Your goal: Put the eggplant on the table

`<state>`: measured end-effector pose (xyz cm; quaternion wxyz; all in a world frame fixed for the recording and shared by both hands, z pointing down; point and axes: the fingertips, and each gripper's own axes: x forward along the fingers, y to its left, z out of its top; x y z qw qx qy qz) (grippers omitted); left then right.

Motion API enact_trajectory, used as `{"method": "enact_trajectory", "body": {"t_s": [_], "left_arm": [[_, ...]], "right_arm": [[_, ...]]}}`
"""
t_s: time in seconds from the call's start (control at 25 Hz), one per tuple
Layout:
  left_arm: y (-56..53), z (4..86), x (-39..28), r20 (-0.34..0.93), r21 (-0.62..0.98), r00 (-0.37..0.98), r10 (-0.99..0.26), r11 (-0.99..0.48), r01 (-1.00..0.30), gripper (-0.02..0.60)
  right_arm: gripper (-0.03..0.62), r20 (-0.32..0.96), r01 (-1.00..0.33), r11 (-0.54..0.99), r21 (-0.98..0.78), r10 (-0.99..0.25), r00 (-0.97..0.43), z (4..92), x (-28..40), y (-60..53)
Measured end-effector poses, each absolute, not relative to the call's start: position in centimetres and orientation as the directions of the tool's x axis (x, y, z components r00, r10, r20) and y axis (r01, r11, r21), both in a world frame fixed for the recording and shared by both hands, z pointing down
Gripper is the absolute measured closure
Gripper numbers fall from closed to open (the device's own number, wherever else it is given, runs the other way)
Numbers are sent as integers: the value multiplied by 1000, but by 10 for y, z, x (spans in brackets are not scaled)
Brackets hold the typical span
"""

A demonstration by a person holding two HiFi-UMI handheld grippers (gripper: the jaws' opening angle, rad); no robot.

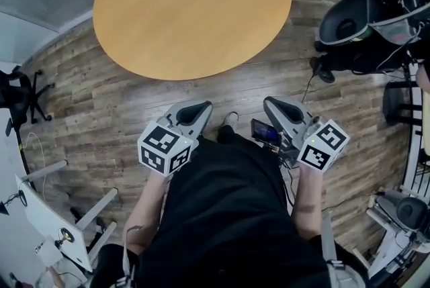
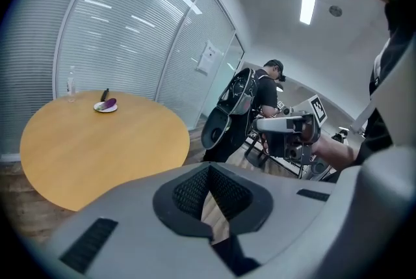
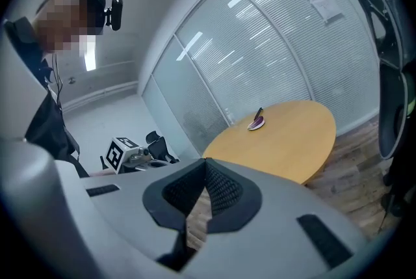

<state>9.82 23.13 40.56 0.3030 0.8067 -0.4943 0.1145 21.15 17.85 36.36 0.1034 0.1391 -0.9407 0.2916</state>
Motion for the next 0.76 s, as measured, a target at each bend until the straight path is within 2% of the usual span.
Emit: {"method": "enact_trajectory", "body": {"t_s": [0.76], "left_arm": [[187,419,136,507,393,523,-685,-356,-848,571]], "right_arm": [[577,324,-388,772,-504,-247,-913,378,250,141]]}}
